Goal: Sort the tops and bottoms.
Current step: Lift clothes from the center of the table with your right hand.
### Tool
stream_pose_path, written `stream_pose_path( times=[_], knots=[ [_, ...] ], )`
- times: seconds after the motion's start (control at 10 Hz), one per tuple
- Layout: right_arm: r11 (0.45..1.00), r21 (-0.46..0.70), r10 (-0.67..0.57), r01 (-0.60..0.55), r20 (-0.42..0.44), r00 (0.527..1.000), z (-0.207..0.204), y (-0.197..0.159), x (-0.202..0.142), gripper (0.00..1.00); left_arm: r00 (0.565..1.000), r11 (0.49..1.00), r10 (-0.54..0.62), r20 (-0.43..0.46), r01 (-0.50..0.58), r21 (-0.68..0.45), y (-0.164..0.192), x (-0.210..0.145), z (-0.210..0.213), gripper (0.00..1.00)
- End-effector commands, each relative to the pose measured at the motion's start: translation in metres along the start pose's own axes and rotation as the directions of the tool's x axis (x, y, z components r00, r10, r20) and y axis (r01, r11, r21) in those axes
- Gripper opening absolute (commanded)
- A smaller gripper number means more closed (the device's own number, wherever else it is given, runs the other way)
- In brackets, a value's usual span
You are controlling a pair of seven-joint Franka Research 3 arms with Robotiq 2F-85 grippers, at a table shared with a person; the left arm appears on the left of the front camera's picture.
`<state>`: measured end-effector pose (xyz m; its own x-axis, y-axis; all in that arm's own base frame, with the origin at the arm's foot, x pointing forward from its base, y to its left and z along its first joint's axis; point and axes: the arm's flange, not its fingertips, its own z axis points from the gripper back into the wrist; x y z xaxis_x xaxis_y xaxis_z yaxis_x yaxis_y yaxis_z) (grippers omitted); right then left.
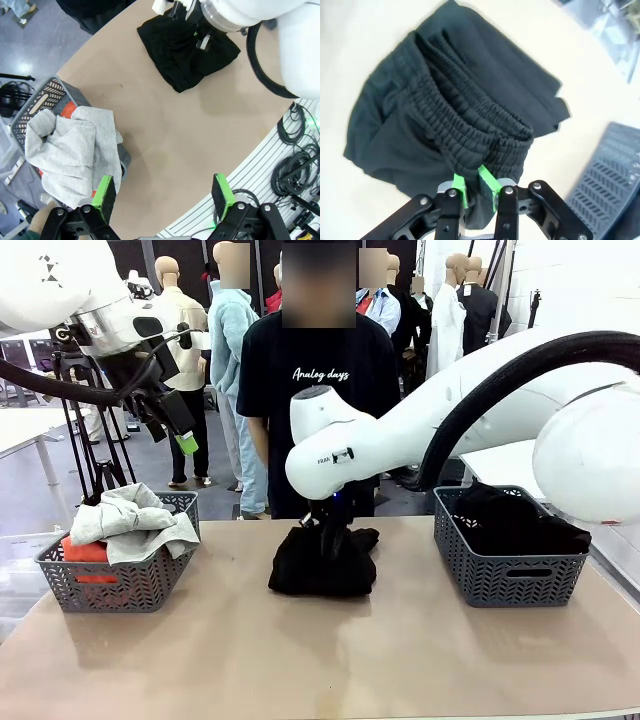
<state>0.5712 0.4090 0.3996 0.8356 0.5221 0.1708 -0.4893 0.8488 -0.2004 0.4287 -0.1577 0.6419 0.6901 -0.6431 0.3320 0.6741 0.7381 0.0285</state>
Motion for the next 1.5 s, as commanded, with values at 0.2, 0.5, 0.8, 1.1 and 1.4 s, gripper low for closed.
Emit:
stream_pose_path(
  times=[0.2, 0.5, 0.8, 1.1, 1.4],
  knots=[
    [0.988, -0.156, 0.043, -0.008, 0.227, 0.973, 0.128, 0.017, -0.021, 0.0, 1.0, 1.0, 0.0, 0.002, 0.0, 0.002, 0.0, -0.001, 0.001, 1.0],
    [0.996, -0.085, 0.028, -0.015, 0.153, 0.988, 0.088, 0.008, 0.002, 0.0, 1.0, 1.0, 0.0, 0.002, 0.0, 0.002, 0.0, -0.001, 0.001, 1.0],
    [0.994, -0.109, 0.037, -0.022, 0.137, 0.99, 0.081, 0.008, 0.001, 0.0, 1.0, 1.0, 0.0, 0.002, 0.0, 0.002, 0.0, -0.001, 0.001, 1.0],
    [0.982, -0.138, -0.087, 0.129, 0.274, 0.958, 0.184, -0.036, 0.019, 0.0, 1.0, 1.0, 0.0, 0.002, 0.0, 0.002, 0.0, -0.001, 0.001, 1.0],
    [0.963, -0.18, -0.121, 0.201, 0.38, 0.917, 0.283, -0.049, 0.013, 0.0, 1.0, 1.0, 0.0, 0.002, 0.0, 0.002, 0.0, -0.001, 0.001, 1.0]
  ],
)
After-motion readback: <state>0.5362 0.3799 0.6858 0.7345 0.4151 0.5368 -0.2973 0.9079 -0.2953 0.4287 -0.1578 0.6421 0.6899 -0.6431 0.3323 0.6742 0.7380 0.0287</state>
